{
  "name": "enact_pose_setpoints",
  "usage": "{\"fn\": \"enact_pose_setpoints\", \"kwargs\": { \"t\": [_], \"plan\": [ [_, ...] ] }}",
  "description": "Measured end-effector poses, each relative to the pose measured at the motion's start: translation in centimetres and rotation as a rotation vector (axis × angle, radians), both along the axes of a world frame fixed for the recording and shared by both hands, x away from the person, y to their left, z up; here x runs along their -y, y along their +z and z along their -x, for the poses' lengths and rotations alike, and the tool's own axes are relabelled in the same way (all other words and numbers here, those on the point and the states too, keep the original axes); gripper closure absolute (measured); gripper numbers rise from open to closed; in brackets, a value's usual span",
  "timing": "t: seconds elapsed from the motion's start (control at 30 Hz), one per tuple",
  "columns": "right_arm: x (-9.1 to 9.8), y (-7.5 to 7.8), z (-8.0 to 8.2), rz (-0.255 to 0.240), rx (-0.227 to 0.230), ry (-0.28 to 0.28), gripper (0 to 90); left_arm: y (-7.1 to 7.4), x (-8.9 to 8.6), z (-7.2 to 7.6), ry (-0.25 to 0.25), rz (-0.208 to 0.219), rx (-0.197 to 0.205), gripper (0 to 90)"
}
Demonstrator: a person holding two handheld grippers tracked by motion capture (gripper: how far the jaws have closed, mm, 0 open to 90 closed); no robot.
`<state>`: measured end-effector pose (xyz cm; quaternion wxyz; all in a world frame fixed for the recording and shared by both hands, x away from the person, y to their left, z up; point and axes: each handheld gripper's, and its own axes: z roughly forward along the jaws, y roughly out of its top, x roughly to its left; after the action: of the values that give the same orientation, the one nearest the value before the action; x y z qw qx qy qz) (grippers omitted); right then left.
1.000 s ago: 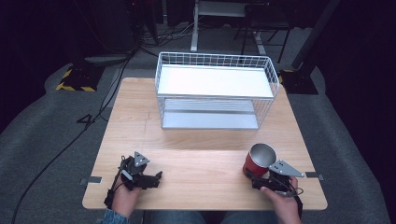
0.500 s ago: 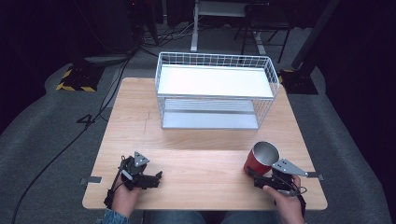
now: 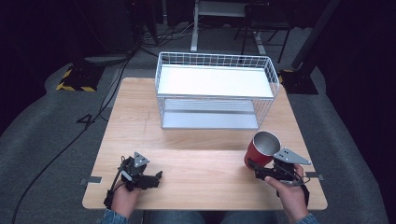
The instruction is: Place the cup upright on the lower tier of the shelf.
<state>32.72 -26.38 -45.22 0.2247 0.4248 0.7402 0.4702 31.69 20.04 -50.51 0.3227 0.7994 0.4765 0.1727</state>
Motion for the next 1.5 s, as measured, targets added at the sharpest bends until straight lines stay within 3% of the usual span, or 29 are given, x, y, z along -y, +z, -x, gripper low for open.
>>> {"fn": "enact_pose_setpoints", "kwargs": {
  "t": [0.13,0.3,0.37,0.47,0.87,1.07,1.5],
  "plan": [
    [-0.3,0.5,-0.6,0.006,-0.005,0.014,16.8,0.3,-0.2,0.4,-0.003,0.001,0.024,6.1],
    [-1.1,1.4,-1.8,0.012,-0.008,0.03,16.8,0.7,-0.6,1.2,0.012,0.032,0.051,6.5],
    [-1.9,1.8,-2.9,0.017,-0.009,0.042,16.8,1.0,-1.0,1.7,0.014,0.031,0.067,6.3],
    [-2.4,2.0,-3.5,0.018,-0.004,0.055,16.8,1.0,-1.4,2.2,0.021,0.038,0.068,6.2],
    [-5.4,1.2,-7.5,0.069,-0.03,0.078,16.8,1.0,-3.4,4.5,0.075,0.048,0.071,4.1],
    [-6.9,0.7,-9.9,0.07,-0.047,0.074,16.8,1.0,-4.3,5.5,0.1,0.037,0.072,4.5],
    [-9.4,0.2,-13.5,0.068,-0.057,0.069,16.8,0.9,-6.3,7.6,0.163,0.049,0.073,5.0]
  ]
}}
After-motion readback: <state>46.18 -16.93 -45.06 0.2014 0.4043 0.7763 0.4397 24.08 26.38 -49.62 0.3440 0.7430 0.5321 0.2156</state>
